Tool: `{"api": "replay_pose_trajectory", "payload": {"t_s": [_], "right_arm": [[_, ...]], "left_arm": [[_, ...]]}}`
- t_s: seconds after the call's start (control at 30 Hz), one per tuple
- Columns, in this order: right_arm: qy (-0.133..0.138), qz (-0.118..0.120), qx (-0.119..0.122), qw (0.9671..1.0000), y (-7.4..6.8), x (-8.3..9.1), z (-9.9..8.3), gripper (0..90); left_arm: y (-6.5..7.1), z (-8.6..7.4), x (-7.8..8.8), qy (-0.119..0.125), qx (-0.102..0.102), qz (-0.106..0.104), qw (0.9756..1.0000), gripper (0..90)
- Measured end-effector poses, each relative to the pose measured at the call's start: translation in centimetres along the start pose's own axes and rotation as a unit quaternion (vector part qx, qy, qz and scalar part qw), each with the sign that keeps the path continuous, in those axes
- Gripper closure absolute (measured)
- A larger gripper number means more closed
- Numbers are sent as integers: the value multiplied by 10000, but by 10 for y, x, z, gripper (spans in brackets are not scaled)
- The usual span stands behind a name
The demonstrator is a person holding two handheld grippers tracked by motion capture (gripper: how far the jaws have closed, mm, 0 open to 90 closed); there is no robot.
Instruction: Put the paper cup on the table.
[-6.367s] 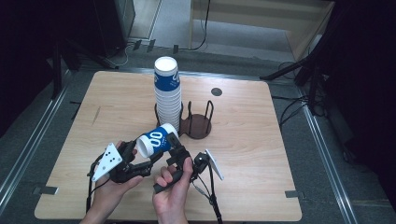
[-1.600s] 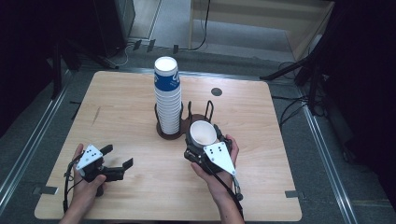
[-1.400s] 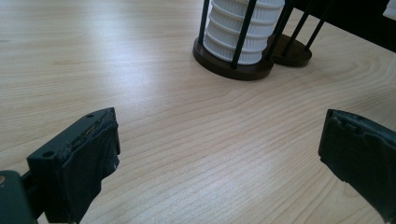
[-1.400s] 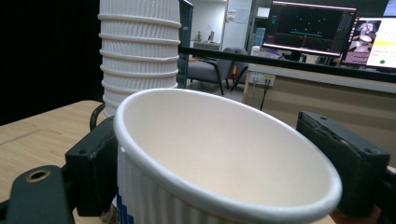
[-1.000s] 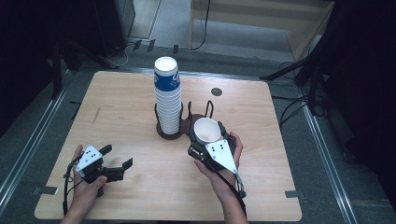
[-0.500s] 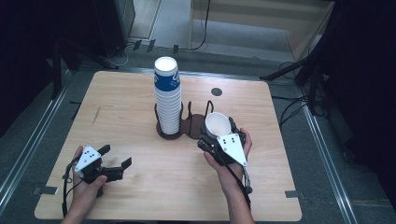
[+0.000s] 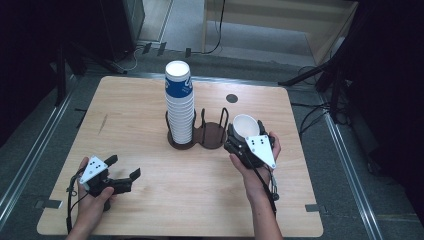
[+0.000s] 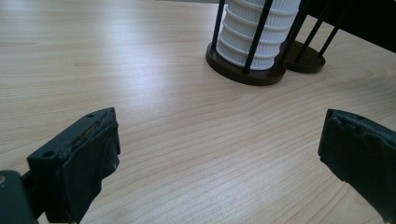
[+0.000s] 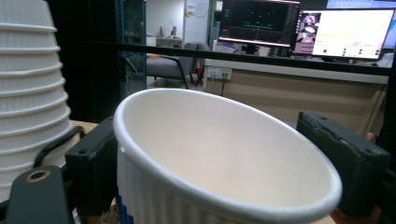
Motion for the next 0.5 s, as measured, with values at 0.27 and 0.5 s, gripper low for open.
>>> {"api": "replay_pose_trajectory", "payload": {"t_s": [0.27, 0.5], "right_arm": [[-102, -173, 95, 9998, 14, -13, -10, 135], [-90, -430, 222, 9988, 24, -27, -23, 136]], "left_arm": [[0, 0, 0, -14, 0, 19, 10000, 0], [0, 0, 0, -18, 4, 14, 10000, 0]]}}
Point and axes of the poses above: each handheld gripper's, and its own axes: x roughly backward along the jaws, z roughly out of its top, y roughly to its right, the point moved 6 cm from there along -x, roughly forward along the jaws, and after that the axes turned 7 degrees about x, right-handed, at the moved point
